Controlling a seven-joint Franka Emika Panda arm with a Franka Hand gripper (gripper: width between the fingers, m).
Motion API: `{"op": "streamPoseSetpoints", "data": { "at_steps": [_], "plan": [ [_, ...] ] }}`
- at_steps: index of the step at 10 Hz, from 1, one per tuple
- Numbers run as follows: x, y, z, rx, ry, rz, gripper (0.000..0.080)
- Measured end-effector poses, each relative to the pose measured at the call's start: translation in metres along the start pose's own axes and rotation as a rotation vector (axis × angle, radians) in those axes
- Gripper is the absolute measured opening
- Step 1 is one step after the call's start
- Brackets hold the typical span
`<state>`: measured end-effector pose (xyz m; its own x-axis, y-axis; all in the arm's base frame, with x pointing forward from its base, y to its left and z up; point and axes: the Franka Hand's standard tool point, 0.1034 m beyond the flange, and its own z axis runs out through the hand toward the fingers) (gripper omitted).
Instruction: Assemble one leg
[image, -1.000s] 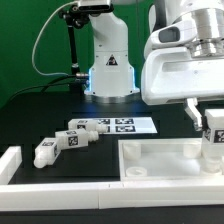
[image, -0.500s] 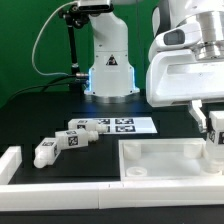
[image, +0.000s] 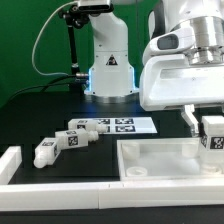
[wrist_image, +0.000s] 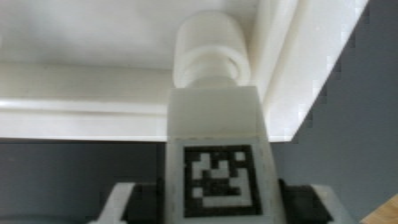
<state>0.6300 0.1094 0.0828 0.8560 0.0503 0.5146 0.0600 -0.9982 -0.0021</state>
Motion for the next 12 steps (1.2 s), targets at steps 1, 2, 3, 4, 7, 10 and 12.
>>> {"op": "streamPoseSetpoints", "data": {
  "at_steps": [1,2,3,4,7,10,12],
  "plan": [
    [-0.003,-0.002,0.003,0.001,-0.004,-0.003,0.0284],
    [-0.003,-0.003,0.003,0.001,0.006,-0.006,0.0284],
    [-0.002,-0.003,0.004,0.000,0.021,-0.007,0.0284],
    [-0.001,-0.003,0.004,-0.001,0.031,-0.008,0.0284],
    [-0.001,-0.003,0.004,-0.001,0.030,-0.008,0.0284],
    [-0.002,-0.002,0.005,-0.002,0.012,-0.006,0.0595],
    [0.013,0.002,-0.004,0.007,-0.092,0.014,0.0646]
  ]
}}
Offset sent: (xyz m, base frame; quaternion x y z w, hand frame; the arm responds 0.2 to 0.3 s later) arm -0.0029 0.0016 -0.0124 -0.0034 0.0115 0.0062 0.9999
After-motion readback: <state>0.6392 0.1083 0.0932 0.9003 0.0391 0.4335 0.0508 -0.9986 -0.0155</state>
